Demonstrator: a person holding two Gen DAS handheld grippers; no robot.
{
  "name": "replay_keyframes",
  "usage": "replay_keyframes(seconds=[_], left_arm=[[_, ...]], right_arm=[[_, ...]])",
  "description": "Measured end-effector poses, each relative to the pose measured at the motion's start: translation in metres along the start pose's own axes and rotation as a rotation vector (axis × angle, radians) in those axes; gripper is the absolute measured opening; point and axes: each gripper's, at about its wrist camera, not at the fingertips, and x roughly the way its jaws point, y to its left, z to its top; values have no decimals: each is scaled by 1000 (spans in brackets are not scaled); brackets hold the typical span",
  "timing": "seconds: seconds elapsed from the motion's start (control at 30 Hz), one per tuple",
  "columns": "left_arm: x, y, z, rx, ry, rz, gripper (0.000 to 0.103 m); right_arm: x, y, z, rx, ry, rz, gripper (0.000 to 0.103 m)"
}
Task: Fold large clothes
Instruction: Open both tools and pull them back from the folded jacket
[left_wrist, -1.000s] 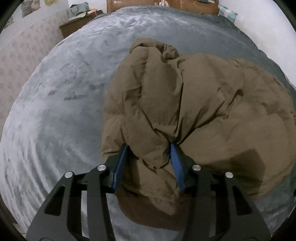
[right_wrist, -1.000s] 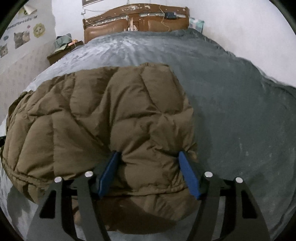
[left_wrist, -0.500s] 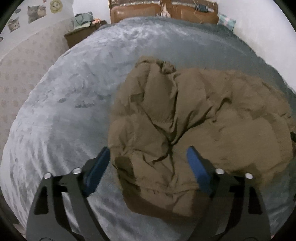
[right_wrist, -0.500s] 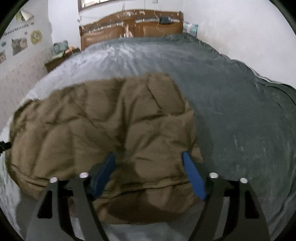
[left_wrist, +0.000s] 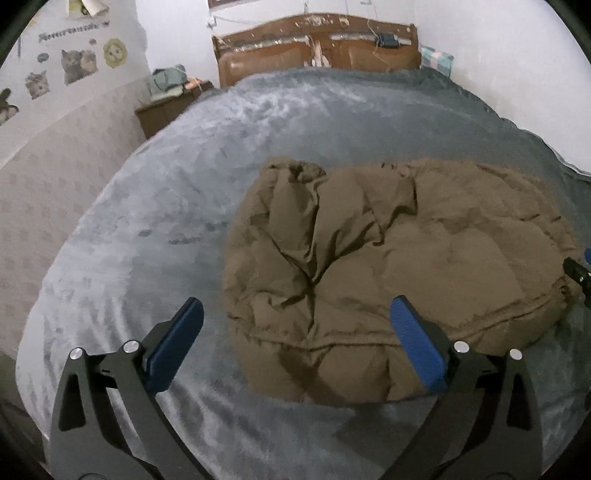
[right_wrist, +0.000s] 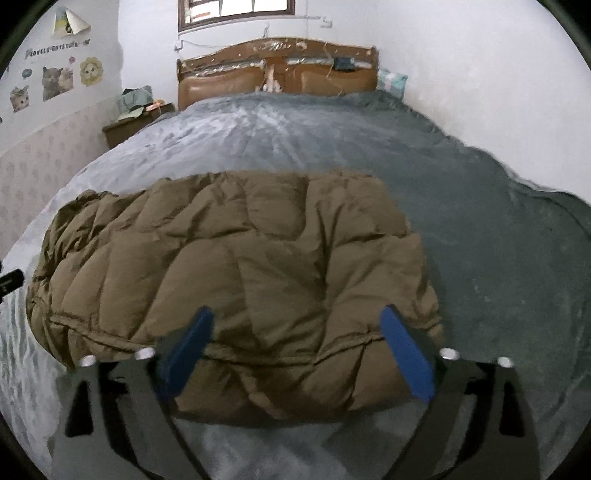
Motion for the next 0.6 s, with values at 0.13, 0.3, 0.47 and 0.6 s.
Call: replay_keyframes(seconds=[0.13, 0.3, 0.47, 0.6], left_arm=[[-25, 3, -7, -13, -38, 15, 100], [-52, 7, -22, -10, -63, 18, 100], [-93, 15, -38, -18, -117, 39, 100], [-119, 20, -46, -37, -147, 27, 100]], right_arm=[[-25, 12, -4, 8, -48, -24, 101], [-57, 32, -9, 1, -87, -23, 101], [-86, 45, -13, 6, -65, 25, 101], [-107, 54, -19, 7, -53, 35, 101]])
